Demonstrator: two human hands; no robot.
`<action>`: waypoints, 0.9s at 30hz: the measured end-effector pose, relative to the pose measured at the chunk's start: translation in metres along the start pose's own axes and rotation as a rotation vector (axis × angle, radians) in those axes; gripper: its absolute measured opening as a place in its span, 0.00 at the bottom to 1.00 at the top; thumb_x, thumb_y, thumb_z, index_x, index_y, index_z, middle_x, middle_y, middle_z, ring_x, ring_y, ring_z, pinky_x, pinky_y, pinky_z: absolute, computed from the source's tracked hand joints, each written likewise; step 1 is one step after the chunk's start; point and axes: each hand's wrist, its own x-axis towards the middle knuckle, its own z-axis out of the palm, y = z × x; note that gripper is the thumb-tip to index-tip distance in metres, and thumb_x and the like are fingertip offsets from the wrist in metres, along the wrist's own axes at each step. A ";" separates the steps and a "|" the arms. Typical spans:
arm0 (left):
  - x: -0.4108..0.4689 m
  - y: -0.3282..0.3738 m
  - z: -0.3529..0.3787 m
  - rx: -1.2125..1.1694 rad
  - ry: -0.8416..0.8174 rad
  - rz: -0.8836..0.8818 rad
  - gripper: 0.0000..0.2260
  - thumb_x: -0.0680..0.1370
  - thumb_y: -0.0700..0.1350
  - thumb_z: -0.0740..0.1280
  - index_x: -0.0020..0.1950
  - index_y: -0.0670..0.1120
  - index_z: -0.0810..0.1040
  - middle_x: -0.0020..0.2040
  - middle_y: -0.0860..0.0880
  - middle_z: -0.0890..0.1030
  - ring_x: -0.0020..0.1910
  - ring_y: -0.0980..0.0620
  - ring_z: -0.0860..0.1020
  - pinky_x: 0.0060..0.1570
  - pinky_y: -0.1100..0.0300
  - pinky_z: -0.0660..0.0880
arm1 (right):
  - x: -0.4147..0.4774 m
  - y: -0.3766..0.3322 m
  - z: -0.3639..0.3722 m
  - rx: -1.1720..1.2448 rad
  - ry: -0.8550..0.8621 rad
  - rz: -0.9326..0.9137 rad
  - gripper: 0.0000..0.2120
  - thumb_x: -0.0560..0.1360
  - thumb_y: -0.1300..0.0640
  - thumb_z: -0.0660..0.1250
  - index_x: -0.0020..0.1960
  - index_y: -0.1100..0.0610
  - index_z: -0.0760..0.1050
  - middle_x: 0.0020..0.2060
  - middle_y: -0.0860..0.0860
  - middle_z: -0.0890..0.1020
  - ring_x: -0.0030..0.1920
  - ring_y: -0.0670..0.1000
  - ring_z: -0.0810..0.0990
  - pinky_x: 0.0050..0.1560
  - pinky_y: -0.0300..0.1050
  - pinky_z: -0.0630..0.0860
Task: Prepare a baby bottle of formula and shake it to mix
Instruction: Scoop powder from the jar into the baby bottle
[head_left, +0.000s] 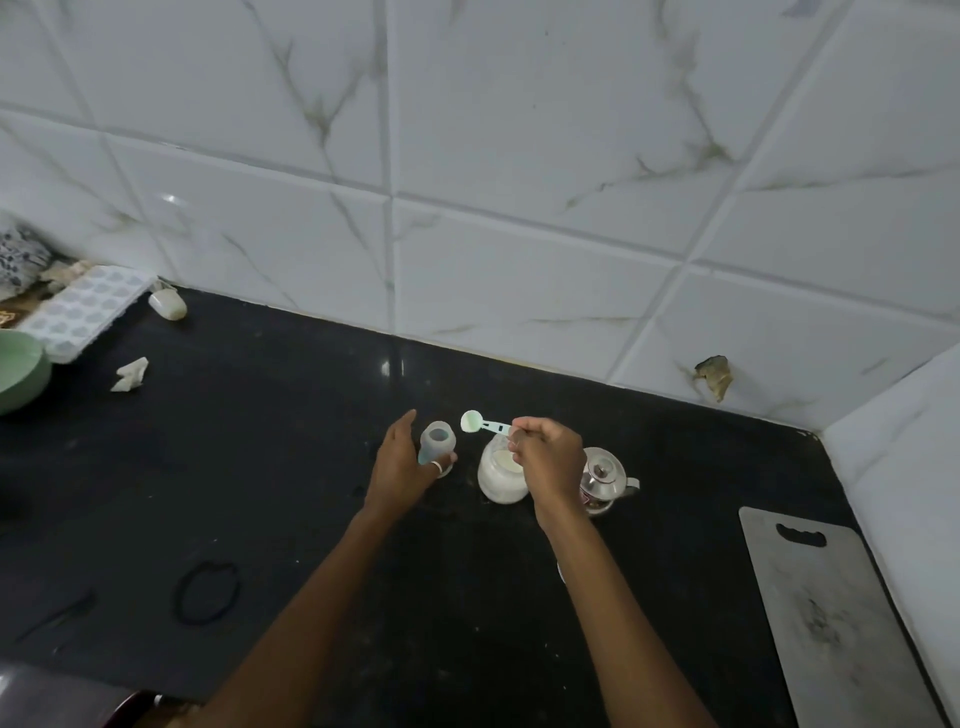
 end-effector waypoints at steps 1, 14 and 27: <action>0.003 -0.002 0.002 -0.019 -0.021 -0.011 0.43 0.71 0.52 0.78 0.79 0.43 0.60 0.77 0.45 0.65 0.75 0.46 0.66 0.72 0.51 0.67 | 0.001 0.001 0.002 -0.006 0.002 0.010 0.08 0.75 0.64 0.69 0.47 0.55 0.86 0.38 0.49 0.87 0.40 0.49 0.86 0.48 0.45 0.83; 0.005 0.008 -0.002 -0.029 0.025 0.084 0.19 0.72 0.45 0.77 0.60 0.48 0.77 0.54 0.52 0.80 0.53 0.53 0.79 0.55 0.52 0.78 | 0.001 -0.020 0.004 0.028 0.013 0.040 0.10 0.75 0.69 0.68 0.46 0.57 0.86 0.38 0.53 0.87 0.38 0.49 0.85 0.45 0.44 0.83; 0.007 0.144 -0.090 0.103 0.154 0.317 0.24 0.68 0.53 0.78 0.61 0.47 0.79 0.51 0.53 0.82 0.49 0.51 0.80 0.52 0.53 0.79 | -0.023 -0.160 -0.029 0.206 -0.012 -0.133 0.07 0.76 0.66 0.71 0.42 0.58 0.85 0.35 0.53 0.87 0.38 0.52 0.87 0.40 0.40 0.84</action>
